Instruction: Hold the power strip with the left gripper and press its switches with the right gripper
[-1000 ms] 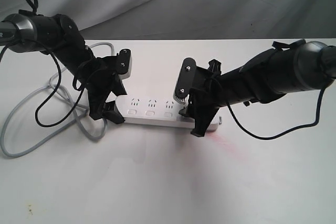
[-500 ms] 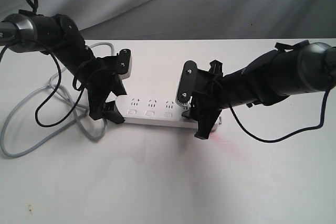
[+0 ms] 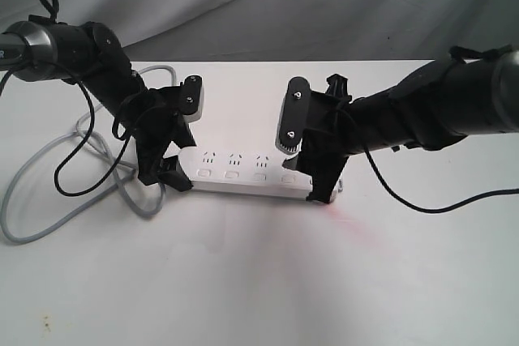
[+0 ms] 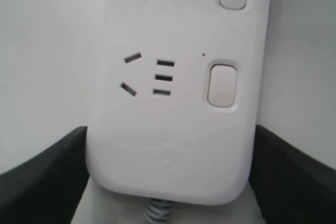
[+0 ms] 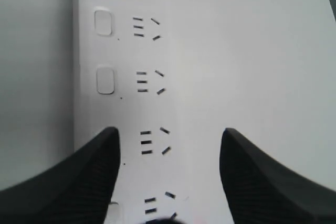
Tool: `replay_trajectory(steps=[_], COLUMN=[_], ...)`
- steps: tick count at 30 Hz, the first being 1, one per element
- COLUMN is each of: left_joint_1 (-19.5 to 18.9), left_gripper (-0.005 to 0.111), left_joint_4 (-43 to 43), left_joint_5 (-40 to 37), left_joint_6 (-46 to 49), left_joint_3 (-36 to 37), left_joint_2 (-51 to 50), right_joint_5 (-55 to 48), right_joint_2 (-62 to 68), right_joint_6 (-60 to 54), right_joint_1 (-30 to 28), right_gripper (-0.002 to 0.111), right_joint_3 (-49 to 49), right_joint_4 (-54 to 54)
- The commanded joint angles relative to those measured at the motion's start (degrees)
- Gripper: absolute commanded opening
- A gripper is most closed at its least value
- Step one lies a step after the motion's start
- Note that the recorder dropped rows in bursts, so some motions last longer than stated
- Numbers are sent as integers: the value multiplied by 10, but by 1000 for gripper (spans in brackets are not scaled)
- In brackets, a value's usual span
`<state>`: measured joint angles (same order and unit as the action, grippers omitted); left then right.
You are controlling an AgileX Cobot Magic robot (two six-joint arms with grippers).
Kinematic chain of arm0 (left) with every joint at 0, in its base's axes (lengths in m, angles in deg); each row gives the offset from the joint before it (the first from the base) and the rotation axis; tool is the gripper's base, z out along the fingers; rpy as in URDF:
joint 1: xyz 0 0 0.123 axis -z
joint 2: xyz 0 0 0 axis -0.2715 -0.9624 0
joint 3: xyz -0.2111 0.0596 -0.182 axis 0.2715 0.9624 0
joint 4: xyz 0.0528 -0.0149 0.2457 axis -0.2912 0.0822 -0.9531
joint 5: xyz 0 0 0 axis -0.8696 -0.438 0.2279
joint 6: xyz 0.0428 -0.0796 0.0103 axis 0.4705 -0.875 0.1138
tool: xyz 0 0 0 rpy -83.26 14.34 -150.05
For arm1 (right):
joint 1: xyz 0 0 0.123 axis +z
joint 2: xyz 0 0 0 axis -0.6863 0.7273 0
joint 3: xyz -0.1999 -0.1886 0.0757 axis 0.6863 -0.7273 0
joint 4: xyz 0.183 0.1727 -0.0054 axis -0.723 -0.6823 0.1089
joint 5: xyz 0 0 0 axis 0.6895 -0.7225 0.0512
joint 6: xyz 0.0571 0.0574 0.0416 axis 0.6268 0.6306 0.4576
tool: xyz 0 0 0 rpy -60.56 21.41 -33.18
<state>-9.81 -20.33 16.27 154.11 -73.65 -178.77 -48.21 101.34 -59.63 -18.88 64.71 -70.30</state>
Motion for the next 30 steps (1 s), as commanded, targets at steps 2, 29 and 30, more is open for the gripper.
replay_trajectory(steps=[2, 29, 30], left_joint_1=[0, 0, 0], left_gripper=[69, 69, 69], left_joint_4=[-12, -12, -12], left_joint_5=[13, 13, 13], left_joint_6=[0, -1, -1], left_joint_3=[1, 1, 1], left_joint_2=[-1, -1, -1], right_joint_5=[-2, 22, 22], right_joint_2=[-5, 25, 25], right_joint_6=[12, 17, 17], right_joint_1=[-20, -39, -39], right_gripper=[53, 53, 53], right_joint_3=[-3, -40, -40], right_joint_4=[4, -25, -25])
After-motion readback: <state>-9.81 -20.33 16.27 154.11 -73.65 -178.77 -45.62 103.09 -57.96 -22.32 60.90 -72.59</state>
